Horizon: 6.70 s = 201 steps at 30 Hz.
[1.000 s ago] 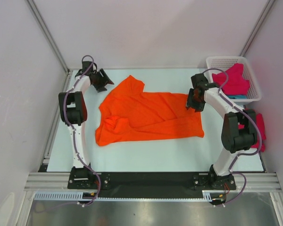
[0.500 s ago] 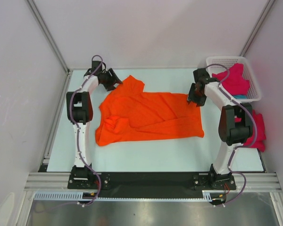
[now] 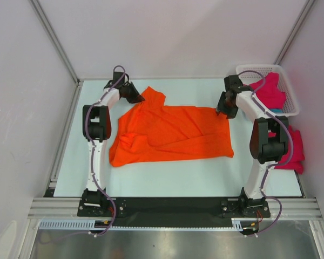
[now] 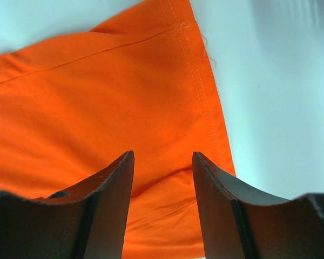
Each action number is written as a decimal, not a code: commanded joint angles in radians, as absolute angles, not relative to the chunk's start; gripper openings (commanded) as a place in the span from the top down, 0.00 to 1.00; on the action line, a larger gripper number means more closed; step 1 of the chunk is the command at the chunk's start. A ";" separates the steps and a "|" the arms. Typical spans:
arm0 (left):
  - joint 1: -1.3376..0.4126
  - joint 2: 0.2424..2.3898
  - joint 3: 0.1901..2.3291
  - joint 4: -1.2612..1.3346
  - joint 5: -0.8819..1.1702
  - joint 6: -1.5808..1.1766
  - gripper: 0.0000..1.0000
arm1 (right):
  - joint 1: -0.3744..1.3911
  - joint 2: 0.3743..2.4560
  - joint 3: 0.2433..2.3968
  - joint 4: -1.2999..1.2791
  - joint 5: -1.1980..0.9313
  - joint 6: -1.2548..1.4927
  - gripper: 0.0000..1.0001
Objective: Fold and stack the t-shirts
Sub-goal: Fold the other side of the tshirt into a rectangle
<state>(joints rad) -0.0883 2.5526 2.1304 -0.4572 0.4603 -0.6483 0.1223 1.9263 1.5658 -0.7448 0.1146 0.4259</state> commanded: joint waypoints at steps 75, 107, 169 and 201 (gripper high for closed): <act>-0.225 1.831 1.431 -0.465 -0.029 -0.440 0.15 | 0.161 1.572 1.227 -0.704 0.077 0.411 0.47; -0.201 2.000 1.477 -0.503 -0.009 -0.466 0.41 | 0.144 1.565 1.212 -0.712 0.090 0.405 0.48; -0.365 1.308 0.908 -0.592 -0.149 -0.588 0.21 | 0.163 1.517 1.157 -0.704 0.080 0.414 0.48; -0.477 1.548 0.928 -0.365 -0.095 -0.604 0.31 | 0.167 1.497 1.135 -0.721 0.114 0.413 0.48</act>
<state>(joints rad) -0.4576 1.6108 0.8902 -0.3241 -0.0479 -0.5789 0.1627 1.5265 1.1439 -0.7280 0.0975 0.4171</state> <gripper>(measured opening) 0.691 0.523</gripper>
